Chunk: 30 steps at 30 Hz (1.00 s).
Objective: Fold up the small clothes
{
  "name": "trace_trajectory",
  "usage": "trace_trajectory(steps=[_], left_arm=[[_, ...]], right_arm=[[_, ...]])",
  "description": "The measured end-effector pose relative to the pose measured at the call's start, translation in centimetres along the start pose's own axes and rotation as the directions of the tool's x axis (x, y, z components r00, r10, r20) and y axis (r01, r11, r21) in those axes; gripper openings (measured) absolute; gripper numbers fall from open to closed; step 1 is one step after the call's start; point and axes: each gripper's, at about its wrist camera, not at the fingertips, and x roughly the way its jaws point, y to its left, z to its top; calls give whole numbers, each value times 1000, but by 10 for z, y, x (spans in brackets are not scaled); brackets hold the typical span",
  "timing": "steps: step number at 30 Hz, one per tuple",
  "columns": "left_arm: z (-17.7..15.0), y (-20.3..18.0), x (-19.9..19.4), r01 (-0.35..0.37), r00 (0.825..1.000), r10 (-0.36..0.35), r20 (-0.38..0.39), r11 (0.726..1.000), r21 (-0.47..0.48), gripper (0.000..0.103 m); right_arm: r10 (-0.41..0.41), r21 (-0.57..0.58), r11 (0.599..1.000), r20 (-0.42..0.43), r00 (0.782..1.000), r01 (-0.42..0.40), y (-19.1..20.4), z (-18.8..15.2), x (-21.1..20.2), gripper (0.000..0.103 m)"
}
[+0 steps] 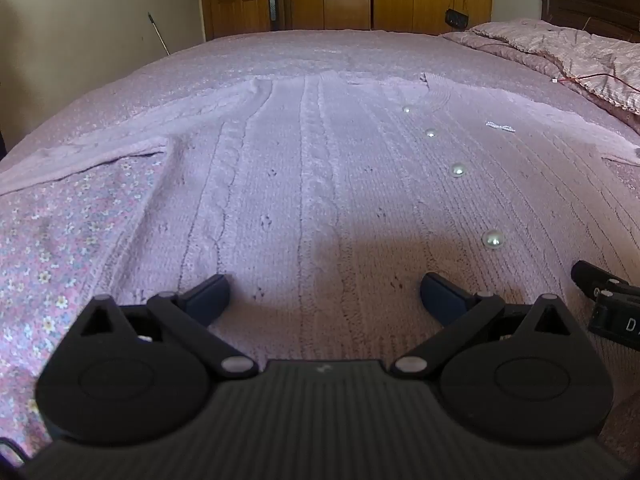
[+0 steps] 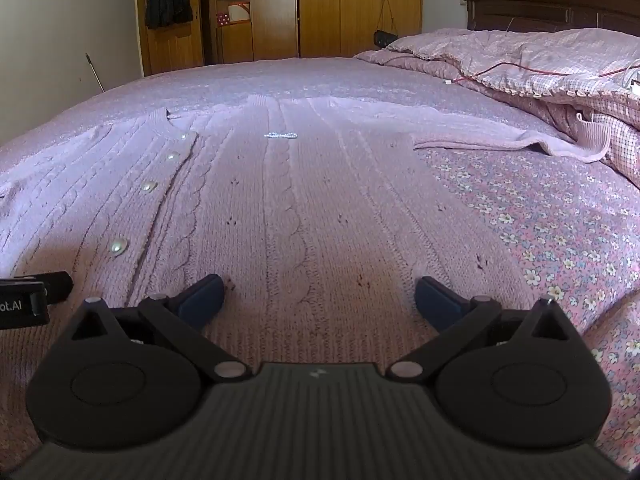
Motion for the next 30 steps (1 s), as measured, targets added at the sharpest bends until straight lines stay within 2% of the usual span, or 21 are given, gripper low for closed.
trace_trajectory(steps=[30], left_arm=[[2, 2, -2, 1, 1000, -1, 7, 1000, -2, 103]], right_arm=[[-1, 4, 1000, 14, 1000, 1, -1, -2, -2, 103]])
